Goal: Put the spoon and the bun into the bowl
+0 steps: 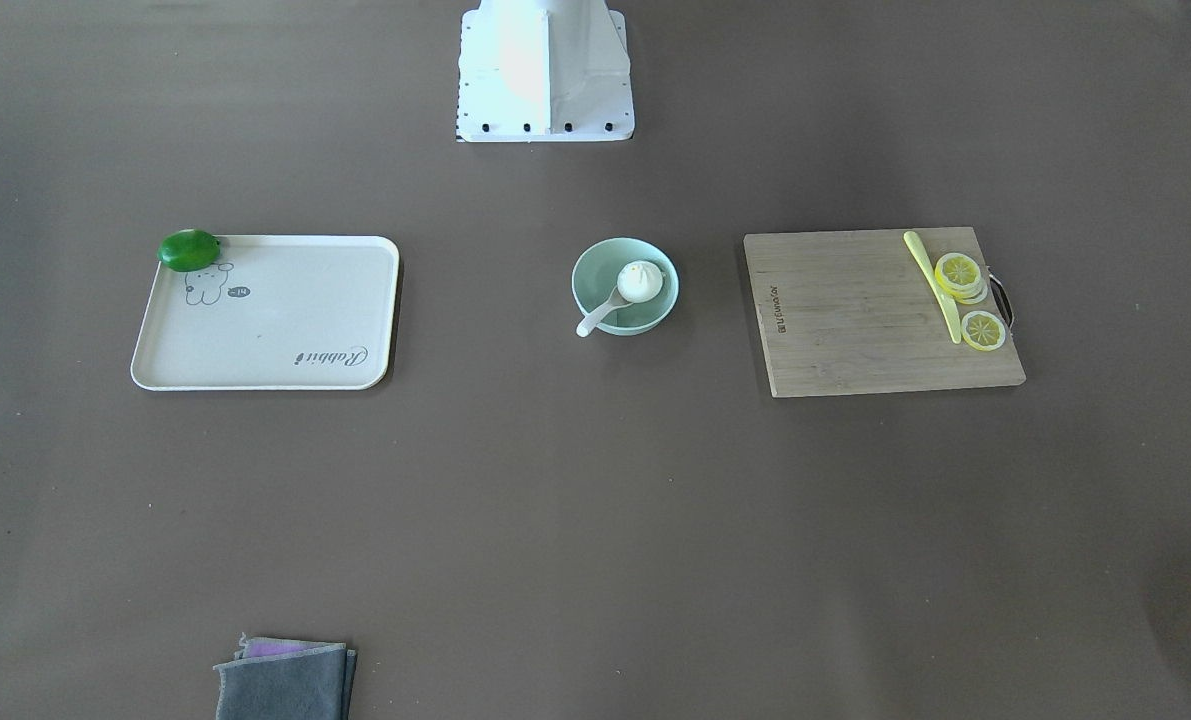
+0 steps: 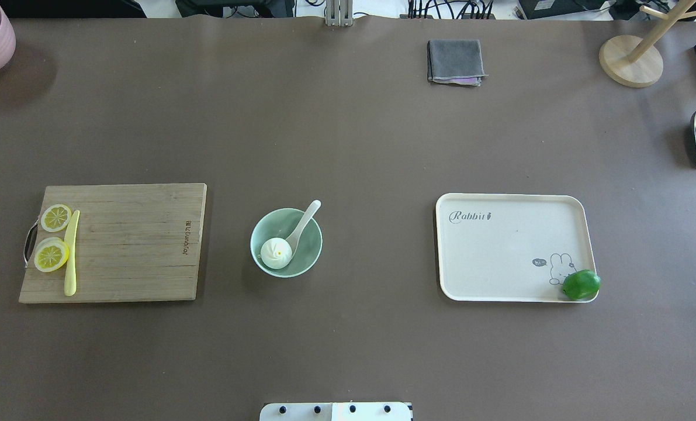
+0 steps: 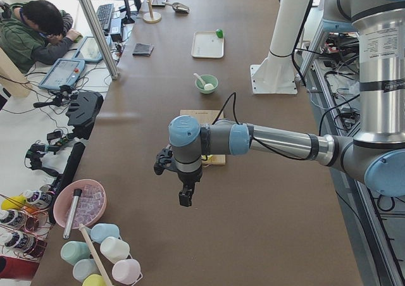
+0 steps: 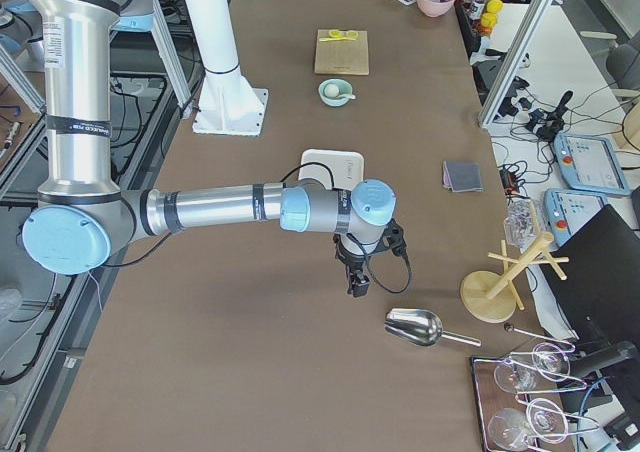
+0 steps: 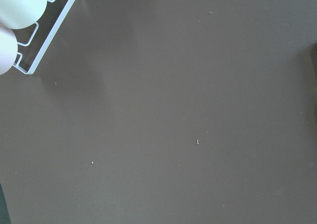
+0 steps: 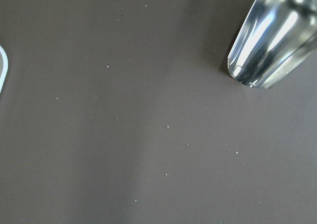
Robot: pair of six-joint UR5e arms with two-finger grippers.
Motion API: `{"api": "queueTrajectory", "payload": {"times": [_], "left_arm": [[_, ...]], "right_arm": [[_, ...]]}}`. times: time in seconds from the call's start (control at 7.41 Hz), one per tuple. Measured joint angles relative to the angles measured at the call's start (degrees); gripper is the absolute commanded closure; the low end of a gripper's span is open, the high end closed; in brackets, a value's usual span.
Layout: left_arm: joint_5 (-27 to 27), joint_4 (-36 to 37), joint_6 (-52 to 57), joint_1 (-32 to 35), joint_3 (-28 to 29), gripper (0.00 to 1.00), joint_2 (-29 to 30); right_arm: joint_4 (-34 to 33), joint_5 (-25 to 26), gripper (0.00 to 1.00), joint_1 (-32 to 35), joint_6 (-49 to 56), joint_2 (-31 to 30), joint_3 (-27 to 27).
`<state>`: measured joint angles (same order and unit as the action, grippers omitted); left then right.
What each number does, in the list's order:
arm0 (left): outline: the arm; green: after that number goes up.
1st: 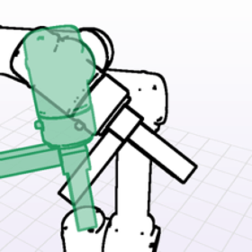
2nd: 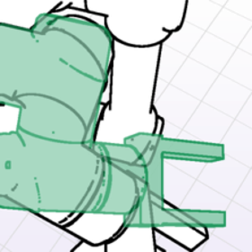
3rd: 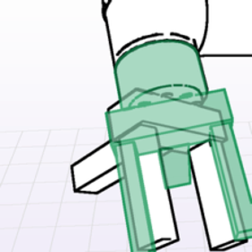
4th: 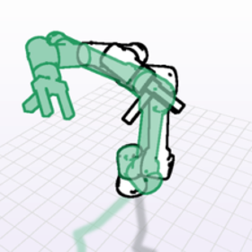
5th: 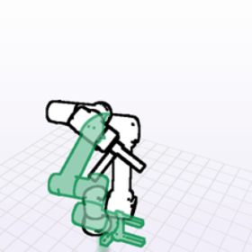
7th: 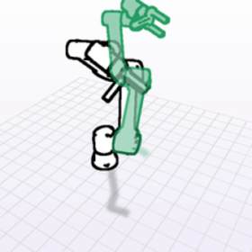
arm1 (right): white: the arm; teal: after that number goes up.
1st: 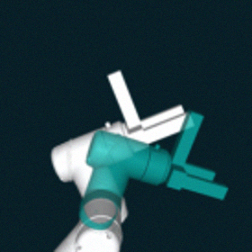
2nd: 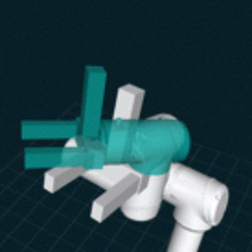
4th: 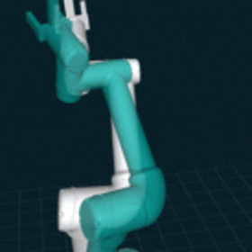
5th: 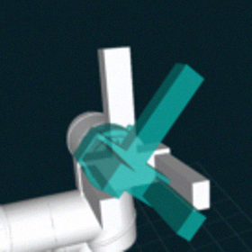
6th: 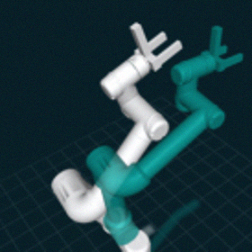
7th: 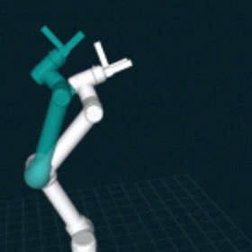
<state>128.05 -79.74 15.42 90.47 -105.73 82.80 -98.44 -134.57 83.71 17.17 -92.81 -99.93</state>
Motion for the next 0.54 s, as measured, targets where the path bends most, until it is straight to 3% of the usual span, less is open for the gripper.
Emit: {"api": "queueTrajectory", "payload": {"times": [0.54], "left_arm": [[0.0,0.0,0.0,0.0,0.0,0.01,0.0]], "right_arm": [[0.0,0.0,0.00,-1.0,-0.1,0.0,0.0]]}}
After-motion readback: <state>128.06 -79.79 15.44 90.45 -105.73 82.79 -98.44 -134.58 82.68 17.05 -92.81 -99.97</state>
